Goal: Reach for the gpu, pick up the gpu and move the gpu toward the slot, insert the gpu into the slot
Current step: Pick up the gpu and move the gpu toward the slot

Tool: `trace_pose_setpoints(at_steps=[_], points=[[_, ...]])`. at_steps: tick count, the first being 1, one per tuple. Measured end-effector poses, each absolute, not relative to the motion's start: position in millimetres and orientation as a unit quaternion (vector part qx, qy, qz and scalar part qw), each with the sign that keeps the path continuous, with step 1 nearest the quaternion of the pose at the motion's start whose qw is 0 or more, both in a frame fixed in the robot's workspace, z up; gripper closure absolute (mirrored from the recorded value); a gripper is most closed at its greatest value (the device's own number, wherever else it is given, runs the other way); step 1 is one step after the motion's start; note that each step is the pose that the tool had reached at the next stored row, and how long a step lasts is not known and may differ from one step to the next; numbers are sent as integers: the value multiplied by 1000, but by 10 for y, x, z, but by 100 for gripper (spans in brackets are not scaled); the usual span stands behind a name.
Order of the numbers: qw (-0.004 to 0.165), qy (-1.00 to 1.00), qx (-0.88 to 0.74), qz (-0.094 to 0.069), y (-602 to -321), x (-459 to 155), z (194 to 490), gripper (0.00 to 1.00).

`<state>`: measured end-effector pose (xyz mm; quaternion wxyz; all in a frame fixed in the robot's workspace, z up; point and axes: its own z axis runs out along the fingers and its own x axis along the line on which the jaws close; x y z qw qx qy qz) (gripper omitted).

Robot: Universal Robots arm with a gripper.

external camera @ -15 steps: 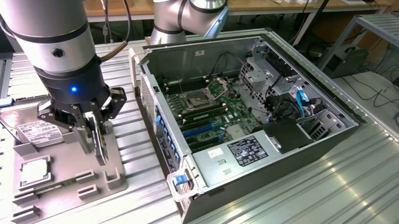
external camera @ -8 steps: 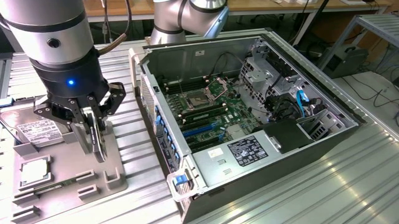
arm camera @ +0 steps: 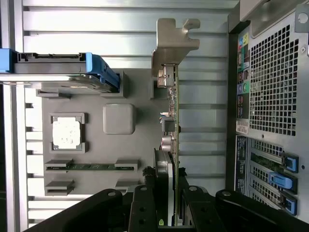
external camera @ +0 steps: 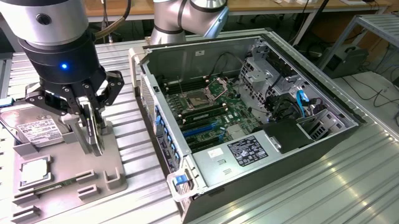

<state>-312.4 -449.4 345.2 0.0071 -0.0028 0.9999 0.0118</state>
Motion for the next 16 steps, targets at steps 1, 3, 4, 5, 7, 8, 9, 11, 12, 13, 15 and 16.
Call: trace_pose_setpoints(at_steps=[1,3,4,5,7,8,9,11,12,13,15,16], points=[[7,1000,-3,12,-4494,-3124,3486,73],[7,1000,-3,12,-4494,-3124,3517,73],[7,1000,-3,12,-4494,-3124,3539,73],[7,1000,-3,12,-4494,-3124,3560,73],[7,1000,-3,12,-4494,-3124,3613,73],[7,1000,-3,12,-4494,-3124,3644,73],[7,1000,-3,12,-4494,-3124,3649,73],[7,1000,-3,12,-4494,-3124,3659,73],[7,1000,-3,12,-4494,-3124,3664,73],[7,1000,-3,12,-4494,-3124,3669,73],[7,1000,-3,12,-4494,-3124,3677,73],[7,1000,-3,12,-4494,-3124,3682,73]])
